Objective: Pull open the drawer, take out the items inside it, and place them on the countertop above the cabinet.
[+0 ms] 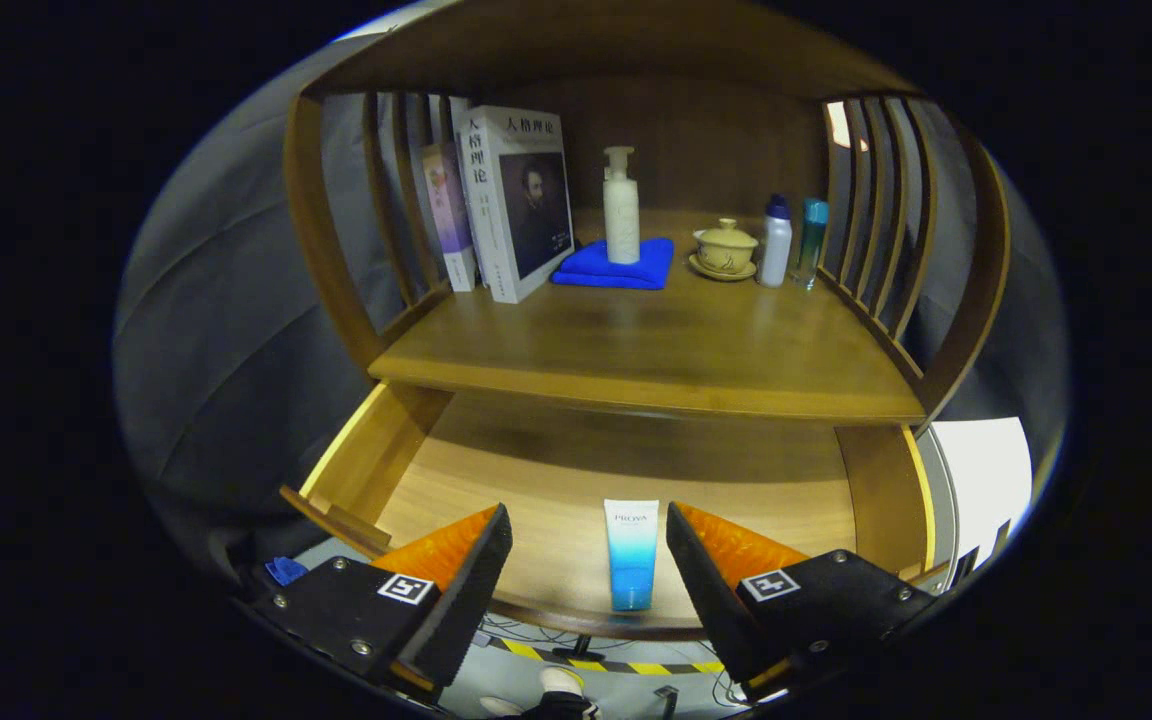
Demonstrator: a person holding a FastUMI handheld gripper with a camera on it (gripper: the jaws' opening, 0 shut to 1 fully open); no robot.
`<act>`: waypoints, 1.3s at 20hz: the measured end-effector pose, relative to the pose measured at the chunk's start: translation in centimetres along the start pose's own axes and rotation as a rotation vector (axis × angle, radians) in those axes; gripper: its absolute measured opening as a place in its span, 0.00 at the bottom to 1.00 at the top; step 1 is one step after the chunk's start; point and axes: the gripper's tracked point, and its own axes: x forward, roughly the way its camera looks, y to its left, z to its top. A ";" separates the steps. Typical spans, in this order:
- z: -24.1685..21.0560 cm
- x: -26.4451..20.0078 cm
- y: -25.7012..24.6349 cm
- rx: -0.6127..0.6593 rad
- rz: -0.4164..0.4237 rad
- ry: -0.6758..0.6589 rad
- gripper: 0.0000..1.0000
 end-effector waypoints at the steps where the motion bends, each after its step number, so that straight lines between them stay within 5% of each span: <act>1: 0.0 0.8 -0.3 -0.009 -0.008 0.014 0.96; 10: -4.1 6.9 -2.3 -0.055 -0.015 0.264 0.96; 23: -10.3 8.5 -3.5 -0.045 -0.035 0.539 0.96; 26: -11.2 8.7 -3.6 -0.029 -0.048 0.556 0.87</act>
